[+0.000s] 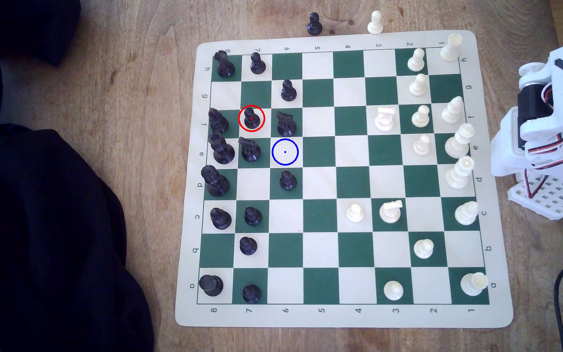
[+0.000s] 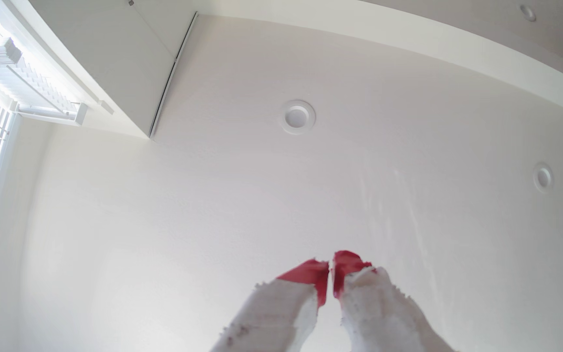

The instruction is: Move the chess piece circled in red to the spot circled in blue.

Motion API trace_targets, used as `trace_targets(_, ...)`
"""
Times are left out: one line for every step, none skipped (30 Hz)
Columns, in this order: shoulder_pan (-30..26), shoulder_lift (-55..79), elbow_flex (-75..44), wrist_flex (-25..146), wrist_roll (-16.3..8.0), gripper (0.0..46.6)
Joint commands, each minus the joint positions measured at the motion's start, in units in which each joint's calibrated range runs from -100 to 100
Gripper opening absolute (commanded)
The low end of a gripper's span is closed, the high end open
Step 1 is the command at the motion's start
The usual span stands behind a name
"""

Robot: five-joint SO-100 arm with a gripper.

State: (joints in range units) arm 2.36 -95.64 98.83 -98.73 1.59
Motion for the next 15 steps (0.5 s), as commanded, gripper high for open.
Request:
trace_targets(1.0,-0.2,1.1,-0.9,0.2,0.2)
trace_targets(1.0,-0.2,1.1,-0.9,0.2,0.2)
trace_targets(1.0,-0.2,1.1,-0.6,0.2,0.2)
trace_targets(1.0,-0.2,1.1,0.2,0.2,0.2)
trace_targets(1.2,-0.2,0.6,2.9,0.2,0.2)
trace_targets(1.4,-0.2,-0.1,6.4,0.2,0.2)
trace_targets(1.8,-0.2,-0.8,9.3,0.2,0.2)
trace_targets(2.1,-0.2,-1.7,12.8,0.2,0.2)
trace_targets(2.1,-0.2,-3.3,18.6,0.2,0.2)
trace_targets(2.5,-0.2,-5.9,27.4,0.2,0.2)
trace_targets(2.8,-0.2,-7.0,31.6,0.2,0.2)
trace_targets(3.1,-0.2,-7.9,35.6,0.2,0.2)
trace_targets(3.5,-0.2,-8.5,40.6,0.2,0.2)
trace_targets(3.7,-0.2,-8.6,43.6,0.2,0.2)
trace_targets(3.8,-0.2,-8.7,46.1,0.2,0.2)
